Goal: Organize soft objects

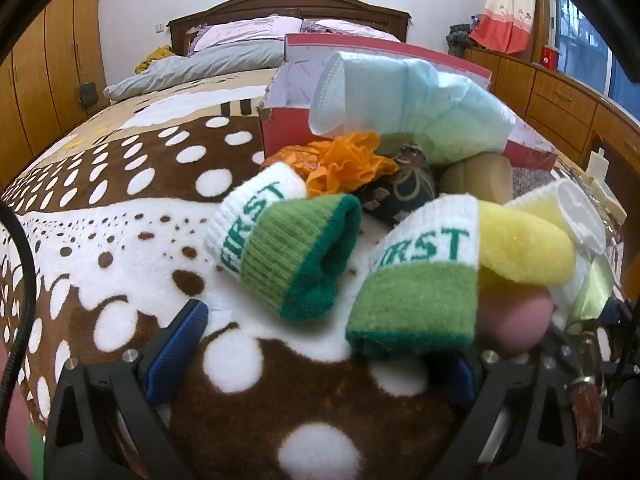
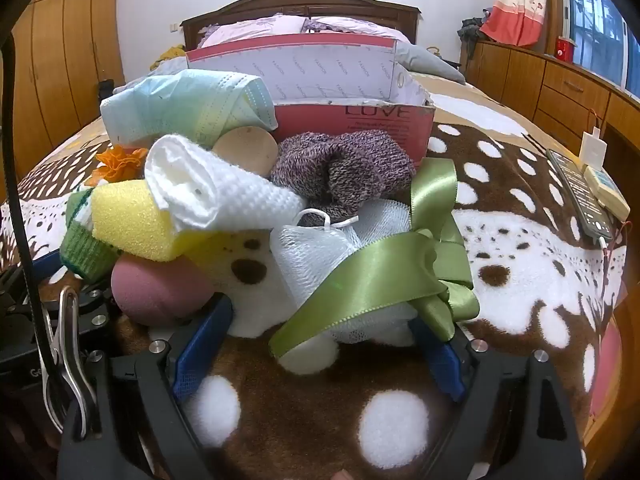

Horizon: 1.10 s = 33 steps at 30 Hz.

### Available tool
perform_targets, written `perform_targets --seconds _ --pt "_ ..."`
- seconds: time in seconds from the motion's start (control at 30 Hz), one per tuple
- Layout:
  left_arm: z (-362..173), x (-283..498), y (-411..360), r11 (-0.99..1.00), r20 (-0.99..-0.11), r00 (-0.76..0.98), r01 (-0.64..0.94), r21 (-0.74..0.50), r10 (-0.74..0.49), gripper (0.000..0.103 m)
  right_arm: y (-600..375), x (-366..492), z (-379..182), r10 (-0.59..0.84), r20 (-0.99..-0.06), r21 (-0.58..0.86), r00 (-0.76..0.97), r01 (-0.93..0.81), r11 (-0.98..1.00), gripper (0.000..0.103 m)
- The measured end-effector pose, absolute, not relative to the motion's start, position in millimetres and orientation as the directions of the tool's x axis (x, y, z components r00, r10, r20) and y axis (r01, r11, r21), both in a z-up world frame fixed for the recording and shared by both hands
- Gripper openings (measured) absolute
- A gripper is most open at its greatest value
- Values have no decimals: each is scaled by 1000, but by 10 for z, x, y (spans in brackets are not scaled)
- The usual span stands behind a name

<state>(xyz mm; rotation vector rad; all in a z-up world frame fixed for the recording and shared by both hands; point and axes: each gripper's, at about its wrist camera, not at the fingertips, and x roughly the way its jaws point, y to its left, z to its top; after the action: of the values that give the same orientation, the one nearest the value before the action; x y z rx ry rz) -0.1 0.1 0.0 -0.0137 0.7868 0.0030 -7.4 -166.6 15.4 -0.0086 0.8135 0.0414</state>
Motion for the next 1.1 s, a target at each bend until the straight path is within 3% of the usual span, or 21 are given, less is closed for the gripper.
perform_targets --seconds 1.1 --pt "1 -1 1 1000 -707 707 -8 -10 -2 102 -1664 -82 155 34 -724 9 689 -41 999 91"
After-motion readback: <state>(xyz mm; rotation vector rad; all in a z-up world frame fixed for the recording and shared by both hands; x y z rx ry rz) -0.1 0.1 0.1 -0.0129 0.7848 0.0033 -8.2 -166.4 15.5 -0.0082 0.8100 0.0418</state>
